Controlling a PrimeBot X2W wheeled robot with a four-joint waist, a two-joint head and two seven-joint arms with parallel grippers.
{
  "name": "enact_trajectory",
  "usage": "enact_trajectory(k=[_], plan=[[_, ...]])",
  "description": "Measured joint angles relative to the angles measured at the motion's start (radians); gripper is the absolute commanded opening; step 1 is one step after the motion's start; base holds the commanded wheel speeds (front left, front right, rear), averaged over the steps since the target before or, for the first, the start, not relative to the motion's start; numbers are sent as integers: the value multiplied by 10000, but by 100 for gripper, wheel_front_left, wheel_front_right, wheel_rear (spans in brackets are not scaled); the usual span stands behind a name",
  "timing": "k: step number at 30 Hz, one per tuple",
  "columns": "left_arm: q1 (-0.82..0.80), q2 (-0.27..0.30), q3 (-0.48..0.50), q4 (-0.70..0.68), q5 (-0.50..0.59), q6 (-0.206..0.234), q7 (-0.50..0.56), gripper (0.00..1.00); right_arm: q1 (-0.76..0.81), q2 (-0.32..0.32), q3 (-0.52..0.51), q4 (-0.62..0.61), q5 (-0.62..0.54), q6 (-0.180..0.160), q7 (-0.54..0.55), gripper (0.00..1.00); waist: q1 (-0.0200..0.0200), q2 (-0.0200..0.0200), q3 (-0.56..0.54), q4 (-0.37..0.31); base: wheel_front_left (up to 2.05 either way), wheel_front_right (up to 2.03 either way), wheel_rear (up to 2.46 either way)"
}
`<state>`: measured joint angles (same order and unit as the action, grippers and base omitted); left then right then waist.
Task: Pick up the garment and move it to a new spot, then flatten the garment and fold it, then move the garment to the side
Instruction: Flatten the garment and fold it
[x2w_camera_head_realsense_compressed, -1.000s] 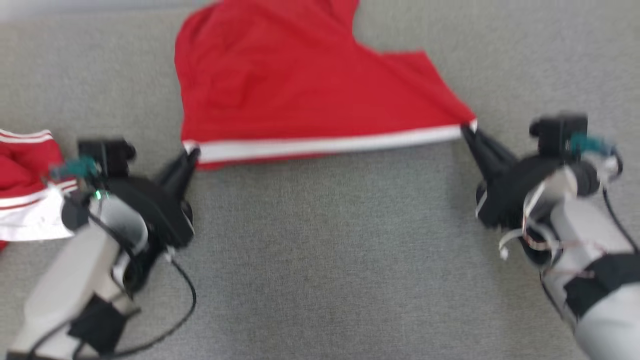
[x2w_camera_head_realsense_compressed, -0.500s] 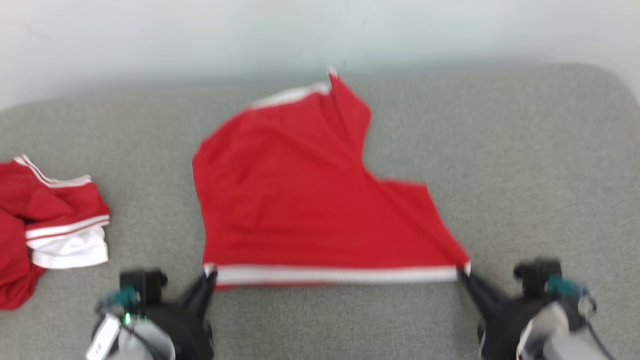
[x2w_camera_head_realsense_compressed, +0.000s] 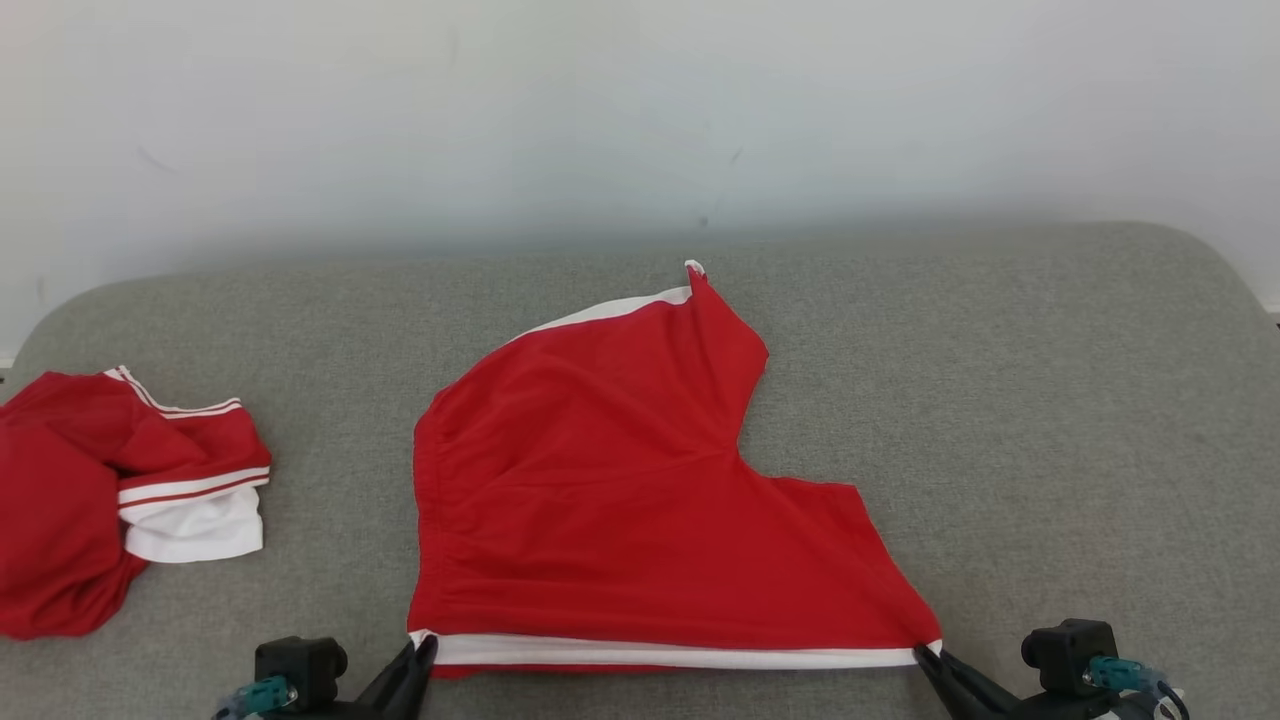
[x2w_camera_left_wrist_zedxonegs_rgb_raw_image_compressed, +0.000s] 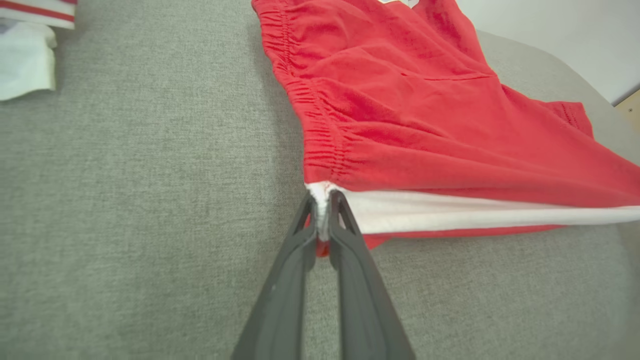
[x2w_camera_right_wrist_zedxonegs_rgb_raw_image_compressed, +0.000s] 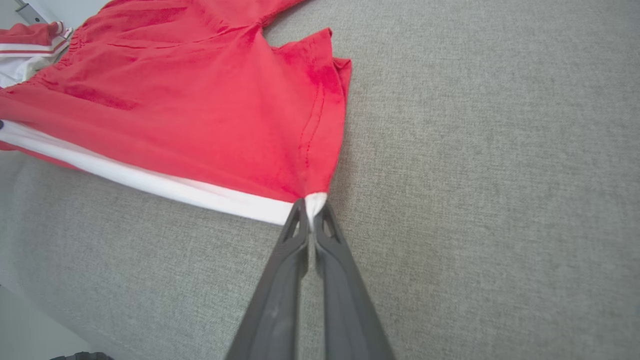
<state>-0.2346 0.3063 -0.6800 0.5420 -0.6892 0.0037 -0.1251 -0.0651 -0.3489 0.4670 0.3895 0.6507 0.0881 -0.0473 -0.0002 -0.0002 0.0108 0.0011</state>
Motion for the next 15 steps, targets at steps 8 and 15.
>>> enact_trajectory(k=[8, 15], plan=[[53, 42, -38, -274, 36, 230, 25, 0, -6, -100, -27, -439, 0, -286, 313, 0, 2, 0, 217, 84, 0, 0, 0], [45, 54, -54, -470, 36, 313, 136, 0, -9, -157, -86, -740, 0, -529, 577, 0, 3, 1, 440, 67, 0, 0, 0]])
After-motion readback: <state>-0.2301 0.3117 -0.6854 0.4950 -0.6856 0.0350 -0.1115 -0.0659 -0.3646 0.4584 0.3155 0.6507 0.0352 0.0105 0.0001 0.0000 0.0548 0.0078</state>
